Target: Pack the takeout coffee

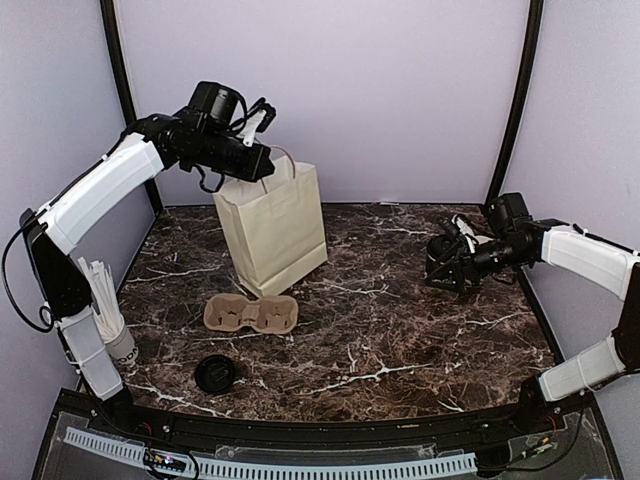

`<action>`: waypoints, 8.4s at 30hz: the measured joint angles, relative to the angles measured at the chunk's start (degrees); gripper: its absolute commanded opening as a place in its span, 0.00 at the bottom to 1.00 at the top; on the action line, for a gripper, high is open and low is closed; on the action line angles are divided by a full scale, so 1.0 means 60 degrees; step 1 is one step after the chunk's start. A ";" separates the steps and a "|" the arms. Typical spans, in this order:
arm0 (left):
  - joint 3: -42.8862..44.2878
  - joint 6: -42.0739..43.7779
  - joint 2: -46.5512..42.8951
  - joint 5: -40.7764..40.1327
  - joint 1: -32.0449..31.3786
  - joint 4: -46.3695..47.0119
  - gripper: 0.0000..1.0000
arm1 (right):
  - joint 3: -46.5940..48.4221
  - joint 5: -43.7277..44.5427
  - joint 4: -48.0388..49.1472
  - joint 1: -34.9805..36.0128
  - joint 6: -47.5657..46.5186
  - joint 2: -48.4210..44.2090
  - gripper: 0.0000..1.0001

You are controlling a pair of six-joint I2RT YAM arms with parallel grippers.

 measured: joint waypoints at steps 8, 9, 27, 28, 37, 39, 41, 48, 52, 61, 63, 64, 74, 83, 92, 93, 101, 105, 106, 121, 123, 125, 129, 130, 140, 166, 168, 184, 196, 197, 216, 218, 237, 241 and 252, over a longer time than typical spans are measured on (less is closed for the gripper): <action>0.0000 0.0474 0.0368 0.0674 -0.1224 0.0317 0.00 | 0.0000 0.0255 0.0084 -0.0200 0.0106 0.0029 0.86; 0.0000 0.0572 0.0368 0.0772 -0.1373 0.0368 0.00 | 0.0000 0.0262 0.0127 -0.0262 0.0124 0.0044 0.86; -0.0004 0.1235 0.0368 0.1534 -0.2535 0.0295 0.22 | 0.0000 0.0273 0.0259 -0.0543 0.0266 0.0160 0.86; 0.0000 0.1224 0.0368 0.1545 -0.2535 0.0219 0.29 | 0.0000 0.0273 0.0259 -0.0543 0.0266 0.0160 0.86; 0.0051 0.1534 0.0135 0.1027 -0.2652 -0.0896 0.45 | 0.0000 0.0273 0.0259 -0.0546 0.0262 0.0160 0.86; -0.0229 0.1534 -0.0364 0.0583 -0.2652 -0.1126 0.48 | 0.0000 0.0270 0.0259 -0.0546 0.0266 0.0160 0.86; -0.0885 0.1490 -0.1228 0.0007 -0.2652 -0.1249 0.50 | 0.0000 0.0266 0.0259 -0.0546 0.0262 0.0160 0.86; -0.3268 0.0164 -0.3909 -0.1789 -0.2306 -0.1814 0.43 | 0.0000 0.0233 0.0259 -0.0546 0.0259 0.0160 0.86; -0.4437 -0.1698 -0.3723 -0.2109 -0.1636 -0.2062 0.38 | 0.0000 0.0233 0.0255 -0.0546 0.0259 0.0160 0.86; -0.7031 -0.5122 -0.2983 -0.0565 -0.1552 -0.0780 0.32 | -0.0004 0.0248 0.0262 -0.0546 0.0255 0.0157 0.86; -0.7067 -0.5468 -0.2652 -0.0452 -0.1581 -0.0718 0.32 | -0.0033 0.0255 0.0262 -0.0546 0.0255 0.0138 0.86; -0.7067 -0.5588 -0.2441 -0.0444 -0.1585 -0.0707 0.33 | -0.0047 0.0273 0.0255 -0.0546 0.0251 0.0120 0.86; -0.7402 -0.6000 -0.1534 -0.1173 -0.1155 -0.0678 0.22 | -0.0066 0.0382 0.0259 -0.0546 0.0248 0.0091 0.86; -0.7417 -0.5537 -0.0273 -0.1308 -0.0306 0.0062 0.01 | -0.0069 0.0426 0.0262 -0.0546 0.0219 0.0084 0.86; -0.7096 -0.4962 0.0463 -0.1373 0.0674 0.0681 0.00 | -0.0073 0.0525 0.0259 -0.0546 0.0171 0.0084 0.86; -0.6951 -0.4852 0.0608 -0.1468 0.0820 0.0747 0.00 | -0.0073 0.0535 0.0259 -0.0546 0.0160 0.0084 0.86; -0.4328 -0.3836 0.2823 -0.2062 0.1206 0.1224 0.00 | -0.0073 0.0641 0.0251 -0.0546 0.0069 0.0109 0.86; -0.3734 -0.3581 0.3136 -0.1894 0.1195 0.1734 0.01 | -0.0073 0.0685 0.0255 -0.0550 0.0069 0.0109 0.86; -0.3676 -0.3534 0.3136 -0.1825 0.1195 0.1810 0.01 | -0.0073 0.0696 0.0255 -0.0546 0.0069 0.0109 0.86; -0.4160 -0.2586 0.1541 -0.1636 0.0772 0.1009 0.50 | -0.0091 0.0699 0.0251 -0.0550 0.0066 0.0266 0.86; -0.4309 -0.2546 0.0841 -0.1665 0.0674 0.0765 0.54 | -0.0091 0.0699 0.0251 -0.0550 0.0044 0.0324 0.87; -0.4503 -0.2590 0.0229 -0.1665 0.0648 0.0583 0.55 | -0.0091 0.0699 0.0244 -0.0550 0.0036 0.0372 0.87; -0.4870 -0.2798 -0.0266 -0.1668 0.0652 0.0120 0.61 | -0.0091 0.0692 0.0229 -0.0546 0.0029 0.0382 0.86; -0.4921 -0.2845 -0.0262 -0.1672 0.0667 0.0000 0.63 | -0.0091 0.0692 0.0229 -0.0546 0.0029 0.0382 0.87; -0.5093 -0.2980 0.0310 -0.1683 0.0670 -0.0856 0.56 | -0.0091 0.0696 0.0226 -0.0550 0.0011 0.0382 0.87; -0.4375 -0.2903 0.1887 -0.1330 0.0787 -0.0925 0.51 | -0.0091 0.0761 0.0222 -0.0550 -0.0033 0.0430 0.87; -0.4375 -0.2900 0.1905 -0.1326 0.0827 -0.0922 0.50 | -0.0091 0.0787 0.0226 -0.0550 -0.0040 0.0430 0.87; -0.4371 -0.2779 0.2244 -0.1213 0.1009 -0.0798 0.43 | -0.0091 0.0892 0.0222 -0.0546 -0.0080 0.0517 0.87; -0.4116 -0.2754 0.2379 -0.1158 0.1013 -0.0769 0.39 | -0.0091 0.0929 0.0222 -0.0550 -0.0135 0.0517 0.87; -0.4095 -0.2750 0.2379 -0.1162 0.1013 -0.0772 0.38 | -0.0091 0.0929 0.0222 -0.0550 -0.0138 0.0517 0.87; -0.4029 -0.2463 0.1563 -0.0852 0.1013 -0.1228 0.31 | -0.0091 0.1049 0.0229 -0.0550 -0.0142 0.0492 0.86; -0.4244 -0.2357 0.1045 -0.0532 0.1013 -0.1140 0.31 | -0.0091 0.1064 0.0237 -0.0550 -0.0142 0.0444 0.86; -0.7187 -0.0885 -0.0080 0.0401 0.0984 0.1133 0.31 | -0.0259 0.1137 0.0291 -0.0550 -0.0142 0.0280 0.86; -0.7187 -0.0510 -0.0080 0.0481 0.0976 0.1428 0.32 | -0.0277 0.1169 0.0288 -0.0550 -0.0215 0.0280 0.86; -0.6025 -0.0401 0.0430 -0.0288 0.0758 0.1235 0.33 | -0.0284 0.1177 0.0288 -0.0550 -0.0291 0.0146 0.86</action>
